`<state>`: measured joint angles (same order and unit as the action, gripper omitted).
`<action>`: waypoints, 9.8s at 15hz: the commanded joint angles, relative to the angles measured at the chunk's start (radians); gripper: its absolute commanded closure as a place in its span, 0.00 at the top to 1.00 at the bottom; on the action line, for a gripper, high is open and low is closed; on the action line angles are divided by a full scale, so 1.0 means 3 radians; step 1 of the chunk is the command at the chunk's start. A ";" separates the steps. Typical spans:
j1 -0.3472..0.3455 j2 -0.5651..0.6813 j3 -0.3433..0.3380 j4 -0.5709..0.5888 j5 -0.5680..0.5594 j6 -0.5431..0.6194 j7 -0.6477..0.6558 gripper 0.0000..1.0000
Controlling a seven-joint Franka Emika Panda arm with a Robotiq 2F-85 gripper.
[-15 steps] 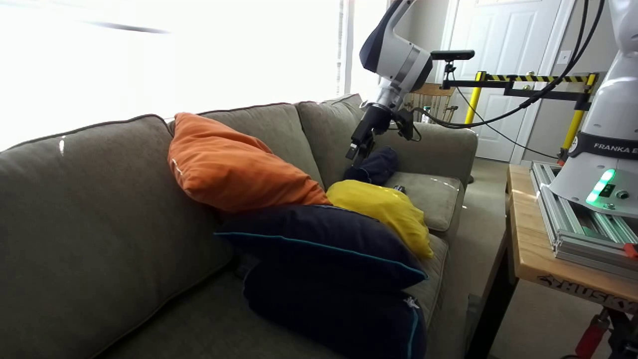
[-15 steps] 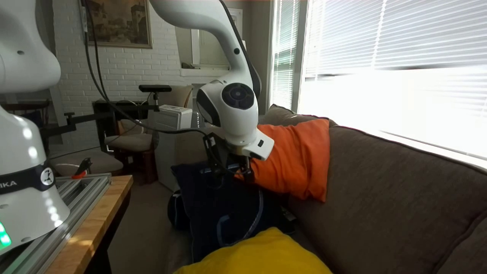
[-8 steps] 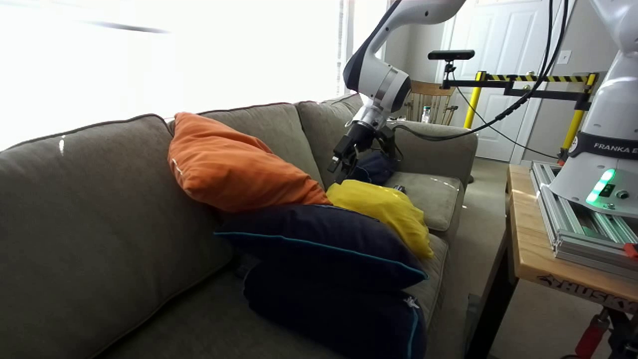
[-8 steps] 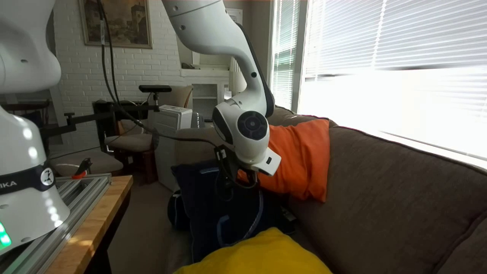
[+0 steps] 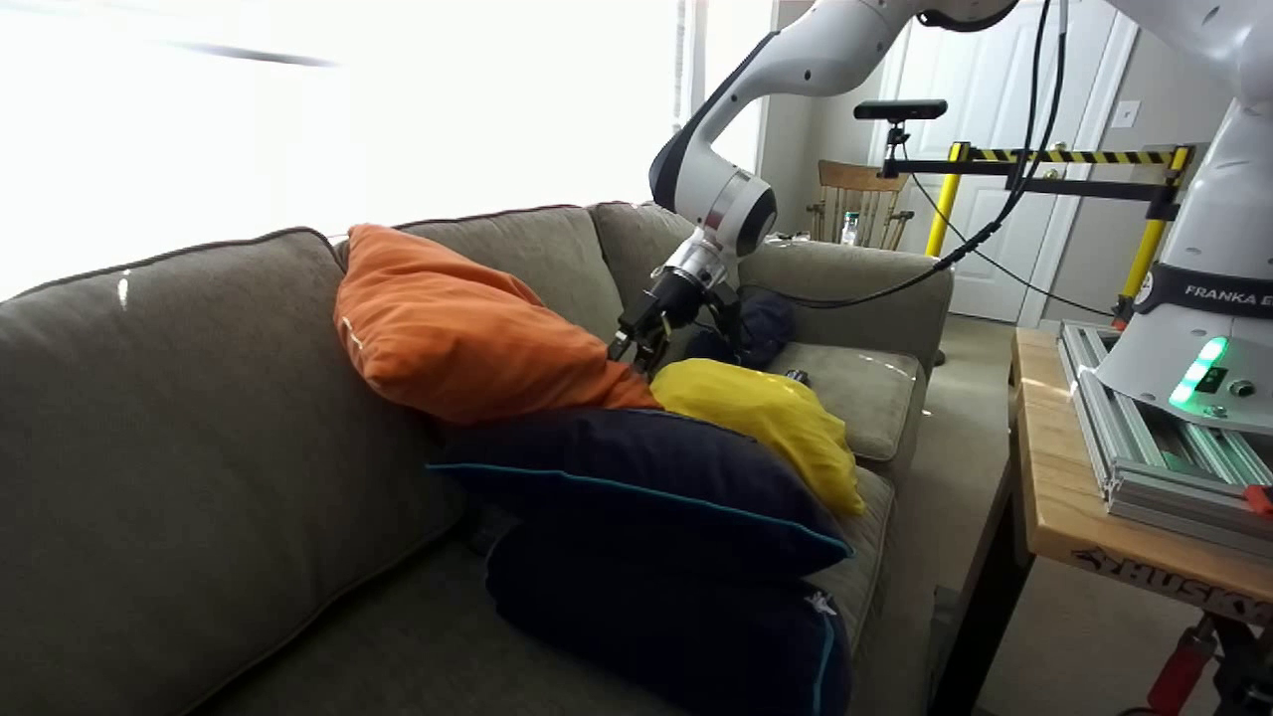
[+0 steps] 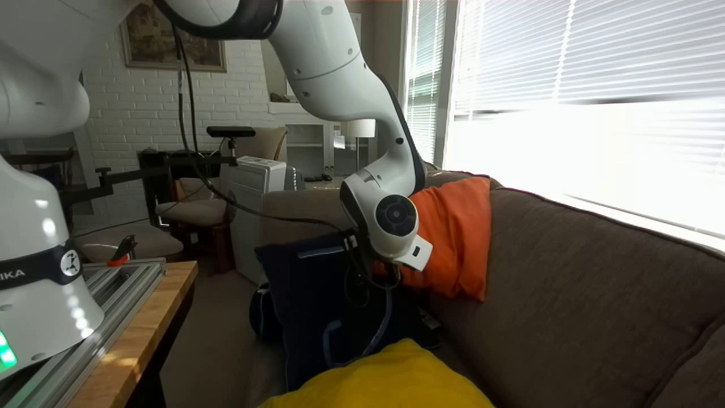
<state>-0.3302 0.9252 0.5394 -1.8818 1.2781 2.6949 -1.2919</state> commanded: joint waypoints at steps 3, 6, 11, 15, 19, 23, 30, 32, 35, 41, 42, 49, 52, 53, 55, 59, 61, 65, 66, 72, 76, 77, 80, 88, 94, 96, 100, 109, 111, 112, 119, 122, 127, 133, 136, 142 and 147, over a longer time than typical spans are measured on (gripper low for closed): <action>0.0686 0.0206 -0.0479 0.0514 0.0390 -0.0252 -0.0059 0.59; 0.0920 -0.0078 -0.0723 0.0419 0.0611 -0.0064 -0.0020 0.39; 0.0727 -0.0708 -0.0794 -0.0092 0.0526 0.0344 0.0147 0.05; 0.0606 -0.1283 -0.1012 -0.0693 0.0336 0.0362 0.0473 0.03; 0.0548 -0.1846 -0.1370 -0.1282 -0.0232 0.0184 0.0759 0.03; 0.0503 -0.2208 -0.1693 -0.1488 -0.0635 0.0126 0.0807 0.03; 0.0313 -0.2168 -0.1900 -0.1348 -0.0576 0.0037 0.0230 0.03; 0.0183 -0.2112 -0.1827 -0.1343 -0.0284 -0.0083 -0.0198 0.03; 0.0064 -0.2074 -0.1851 -0.1373 -0.0138 -0.0401 -0.0612 0.03; 0.0053 -0.2008 -0.2218 -0.1262 -0.0366 -0.0764 -0.0945 0.03; 0.0060 -0.1996 -0.2263 -0.1228 -0.0391 -0.0761 -0.0988 0.03; 0.0059 -0.1895 -0.2359 -0.1077 -0.0466 -0.0733 -0.1212 0.03; 0.0052 -0.1828 -0.2402 -0.1062 -0.0485 -0.0657 -0.1228 0.03; 0.0054 -0.1820 -0.2423 -0.1066 -0.0509 -0.0623 -0.1223 0.03; 0.0059 -0.1807 -0.2458 -0.1069 -0.0527 -0.0550 -0.1213 0.03; 0.0057 -0.1791 -0.2477 -0.1072 -0.0571 -0.0409 -0.1215 0.03; 0.0074 -0.1807 -0.2456 -0.1087 -0.0551 -0.0337 -0.1167 0.35; 0.0183 -0.1924 -0.2425 -0.1178 -0.0606 -0.0213 -0.0961 0.57; 0.0209 -0.1960 -0.2407 -0.1193 -0.0584 -0.0168 -0.0905 0.63; 0.0748 -0.2252 -0.2357 -0.1525 -0.0755 0.0169 0.0034 0.99; 0.1215 -0.2390 -0.2267 -0.1795 -0.0970 0.0199 0.0851 1.00; 0.1324 -0.2406 -0.2249 -0.1848 -0.1042 0.0178 0.1049 1.00; 0.1616 -0.2429 -0.2188 -0.1957 -0.1223 0.0113 0.1527 1.00; 0.2323 -0.2439 -0.1978 -0.2120 -0.1385 0.0297 0.2262 1.00; 0.2815 -0.2304 -0.1861 -0.2203 -0.1618 0.0620 0.2381 1.00; 0.3016 -0.2232 -0.1864 -0.2276 -0.1787 0.0840 0.2446 1.00; 0.3146 -0.2044 -0.1713 -0.2460 -0.2529 0.1495 0.2917 1.00; 0.4917 -0.2162 -0.3125 -0.2513 -0.2424 0.1395 0.3243 1.00; 0.5313 -0.2086 -0.3503 -0.2484 -0.2445 0.1326 0.3425 1.00; 0.5472 -0.2025 -0.3637 -0.2451 -0.2402 0.1306 0.3553 1.00; 0.6011 -0.1999 -0.4064 -0.2428 -0.2319 0.1028 0.3994 1.00; 0.6042 -0.1999 -0.4090 -0.2428 -0.2319 0.1020 0.4035 1.00; 0.6041 -0.1999 -0.4104 -0.2428 -0.2319 0.1017 0.4035 1.00; 0.6041 -0.1999 -0.4104 -0.2428 -0.2319 0.1017 0.4035 1.00; 0.6041 -0.1999 -0.4104 -0.2428 -0.2319 0.1017 0.4035 1.00; 0.6041 -0.1999 -0.4105 -0.2428 -0.2319 0.1016 0.4035 1.00; 0.6041 -0.1999 -0.4105 -0.2428 -0.2319 0.1016 0.4035 1.00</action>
<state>1.4822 0.3255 -0.6920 -2.6102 0.5824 2.9999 -0.0813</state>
